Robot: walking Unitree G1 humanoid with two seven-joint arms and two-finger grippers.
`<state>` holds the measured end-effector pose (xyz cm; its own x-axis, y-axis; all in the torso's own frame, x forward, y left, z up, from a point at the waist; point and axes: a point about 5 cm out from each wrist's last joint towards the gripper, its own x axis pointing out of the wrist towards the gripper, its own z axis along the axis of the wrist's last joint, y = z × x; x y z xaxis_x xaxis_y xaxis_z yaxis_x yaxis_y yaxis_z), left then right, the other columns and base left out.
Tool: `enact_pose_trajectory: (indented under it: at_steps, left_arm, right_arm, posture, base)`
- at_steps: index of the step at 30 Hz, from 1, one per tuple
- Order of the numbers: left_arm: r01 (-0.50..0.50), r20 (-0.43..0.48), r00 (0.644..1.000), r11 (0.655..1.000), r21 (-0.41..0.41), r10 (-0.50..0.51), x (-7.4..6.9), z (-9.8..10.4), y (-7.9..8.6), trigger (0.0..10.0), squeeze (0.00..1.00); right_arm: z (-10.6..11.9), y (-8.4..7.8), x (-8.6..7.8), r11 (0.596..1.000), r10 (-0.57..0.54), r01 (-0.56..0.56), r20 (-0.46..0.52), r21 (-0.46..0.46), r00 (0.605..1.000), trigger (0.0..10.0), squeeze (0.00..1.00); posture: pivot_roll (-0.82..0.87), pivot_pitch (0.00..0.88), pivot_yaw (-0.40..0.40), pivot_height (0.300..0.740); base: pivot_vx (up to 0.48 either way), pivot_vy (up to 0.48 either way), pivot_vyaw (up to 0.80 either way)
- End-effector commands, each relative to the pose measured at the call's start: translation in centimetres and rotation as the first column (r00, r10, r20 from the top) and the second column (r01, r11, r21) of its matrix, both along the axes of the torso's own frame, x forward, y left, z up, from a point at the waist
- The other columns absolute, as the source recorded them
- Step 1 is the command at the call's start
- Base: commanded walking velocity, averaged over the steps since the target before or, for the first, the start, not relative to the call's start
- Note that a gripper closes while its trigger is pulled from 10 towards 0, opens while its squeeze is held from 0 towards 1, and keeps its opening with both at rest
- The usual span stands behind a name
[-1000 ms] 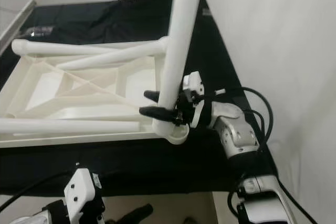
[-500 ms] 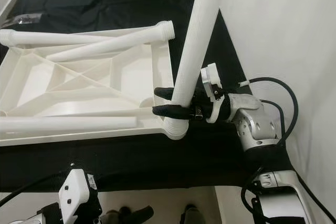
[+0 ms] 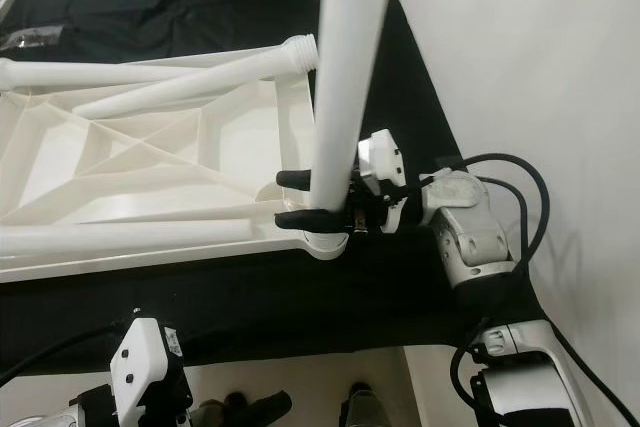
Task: Building children table
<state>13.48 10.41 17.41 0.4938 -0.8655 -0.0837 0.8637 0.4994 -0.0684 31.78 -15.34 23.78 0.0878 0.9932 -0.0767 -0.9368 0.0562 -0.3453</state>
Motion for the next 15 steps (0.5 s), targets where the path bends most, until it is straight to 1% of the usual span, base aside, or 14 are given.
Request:
enact_pose_trajectory:
  at_steps: [1, 3, 4, 5, 6, 7, 8, 10, 11, 15]
  left_arm:
    - [0.010, -0.012, 1.000, 1.000, 0.016, -0.010, -0.4, 0.1, 0.1, 10.0, 0.00]
    - [0.010, -0.012, 1.000, 1.000, 0.016, -0.010, -0.4, 0.1, 0.1, 10.0, 0.00]
    - [0.011, -0.013, 1.000, 1.000, 0.015, -0.011, -0.4, 0.1, 0.1, 10.0, 0.00]
    - [0.011, -0.013, 1.000, 1.000, 0.015, -0.011, -0.4, 0.1, 0.1, 10.0, 0.00]
    - [0.011, -0.015, 1.000, 1.000, 0.014, -0.011, -0.4, 0.1, 0.1, 10.0, 0.00]
    - [0.011, -0.015, 1.000, 1.000, 0.014, -0.011, -0.4, 0.1, 0.1, 10.0, 0.00]
    - [0.012, -0.015, 1.000, 1.000, 0.013, -0.012, -0.4, 0.1, 0.1, 10.0, 0.00]
    - [0.012, -0.015, 1.000, 1.000, 0.013, -0.012, -0.4, 0.1, 0.1, 10.0, 0.00]
    - [0.013, -0.017, 1.000, 1.000, 0.011, -0.013, -0.5, 0.1, 0.0, 10.0, 0.00]
    - [0.014, -0.019, 1.000, 1.000, 0.008, -0.014, -0.5, 0.2, 0.0, 10.0, 0.00]
  right_arm:
    - [-3.1, -0.2, -0.2, 0.994, -0.003, -0.009, -0.107, -0.107, 0.994, 10.0, 0.00]
    - [-3.1, -0.2, -0.2, 0.994, -0.003, -0.009, -0.107, -0.107, 0.994, 10.0, 0.00]
    - [-3.3, -0.2, -0.3, 0.990, 0.010, -0.024, -0.106, -0.135, 0.994, 10.0, 0.00]
    - [-3.3, -0.2, -0.3, 0.990, 0.010, -0.024, -0.106, -0.135, 0.994, 10.0, 0.00]
    - [-3.7, -0.3, -0.7, 0.979, 0.042, -0.061, -0.103, -0.193, 0.994, 10.0, 0.00]
    - [-3.7, -0.3, -0.7, 0.979, 0.042, -0.061, -0.103, -0.193, 0.994, 10.0, 0.00]
    - [-4.1, -0.3, -1.0, 0.970, 0.060, -0.084, -0.108, -0.230, 0.992, 10.0, 0.00]
    - [-4.1, -0.3, -1.0, 0.970, 0.060, -0.084, -0.108, -0.230, 0.992, 10.0, 0.00]
    - [-4.3, -0.3, -1.3, 0.961, 0.073, -0.098, -0.103, -0.258, 0.992, 10.0, 0.00]
    - [-4.6, 0.0, -1.4, 0.955, 0.076, -0.101, -0.096, -0.281, 0.992, 10.0, 0.00]
  posture:
    - [0.03, 0.363, 0.065, 0.740]
    - [0.03, 0.363, 0.065, 0.740]
    - [0.03, 0.362, 0.063, 0.740]
    - [0.03, 0.362, 0.063, 0.740]
    - [0.03, 0.361, 0.061, 0.740]
    - [0.03, 0.361, 0.061, 0.740]
    - [0.03, 0.361, 0.061, 0.740]
    - [0.03, 0.361, 0.061, 0.740]
    - [0.03, 0.359, 0.060, 0.740]
    - [0.03, 0.360, 0.060, 0.740]
  base:
    - [0.000, 0.000, 0.00]
    - [0.000, 0.000, 0.00]
    - [0.000, 0.000, 0.00]
    - [0.000, 0.000, 0.00]
    - [0.000, 0.000, 0.00]
    - [0.000, 0.000, 0.00]
    - [0.000, 0.000, 0.00]
    - [0.000, 0.000, 0.00]
    - [0.000, 0.000, 0.00]
    - [0.000, 0.000, 0.00]
